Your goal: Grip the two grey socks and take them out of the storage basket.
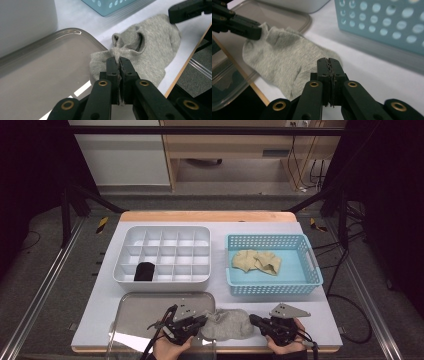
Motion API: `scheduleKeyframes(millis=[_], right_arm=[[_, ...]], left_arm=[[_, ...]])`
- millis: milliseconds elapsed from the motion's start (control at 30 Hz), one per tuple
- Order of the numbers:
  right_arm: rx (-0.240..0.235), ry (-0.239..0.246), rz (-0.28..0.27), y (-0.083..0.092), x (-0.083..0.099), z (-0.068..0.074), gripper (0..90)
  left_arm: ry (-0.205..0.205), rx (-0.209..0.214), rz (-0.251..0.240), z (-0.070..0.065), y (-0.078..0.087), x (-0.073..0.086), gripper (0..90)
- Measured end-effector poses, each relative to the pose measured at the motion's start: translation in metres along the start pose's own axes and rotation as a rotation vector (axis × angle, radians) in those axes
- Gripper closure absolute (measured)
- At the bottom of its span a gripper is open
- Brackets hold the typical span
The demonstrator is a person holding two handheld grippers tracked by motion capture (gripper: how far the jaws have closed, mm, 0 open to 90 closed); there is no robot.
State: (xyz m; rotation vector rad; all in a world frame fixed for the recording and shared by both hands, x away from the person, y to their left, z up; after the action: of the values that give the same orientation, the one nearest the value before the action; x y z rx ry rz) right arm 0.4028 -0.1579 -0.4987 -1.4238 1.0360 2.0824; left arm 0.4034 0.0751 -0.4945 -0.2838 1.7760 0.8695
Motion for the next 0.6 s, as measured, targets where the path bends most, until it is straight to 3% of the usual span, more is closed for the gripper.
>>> scheduleKeyframes(millis=[267, 467, 600], right_arm=[[0.016, 0.0, 0.038, -0.023, 0.001, -0.009, 88.8], [0.021, 0.013, 0.019, -0.027, 0.0, -0.011, 88.9], [0.035, 0.022, 0.04, -0.03, 0.002, -0.012, 88.8]], left_arm=[[-0.005, -0.04, 0.028, 0.007, -0.007, 0.005, 85.8], [-0.005, -0.045, 0.007, 0.007, -0.005, 0.003, 84.7], [-0.012, -0.055, 0.021, 0.008, -0.007, 0.007, 81.8]])
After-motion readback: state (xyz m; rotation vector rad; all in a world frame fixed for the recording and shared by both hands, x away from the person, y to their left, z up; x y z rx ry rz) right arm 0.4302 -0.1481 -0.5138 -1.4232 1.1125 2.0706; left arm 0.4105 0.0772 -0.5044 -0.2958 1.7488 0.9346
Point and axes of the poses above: each handheld gripper's, and its own axes: y roughly backward along the jaws, x roughly out of its underside, z roughly to its left, the point moved 6 cm from there along -y, roughly forward along the jaws, and after that the axes turned 14 degrees about -z, right-handed, at the moved point
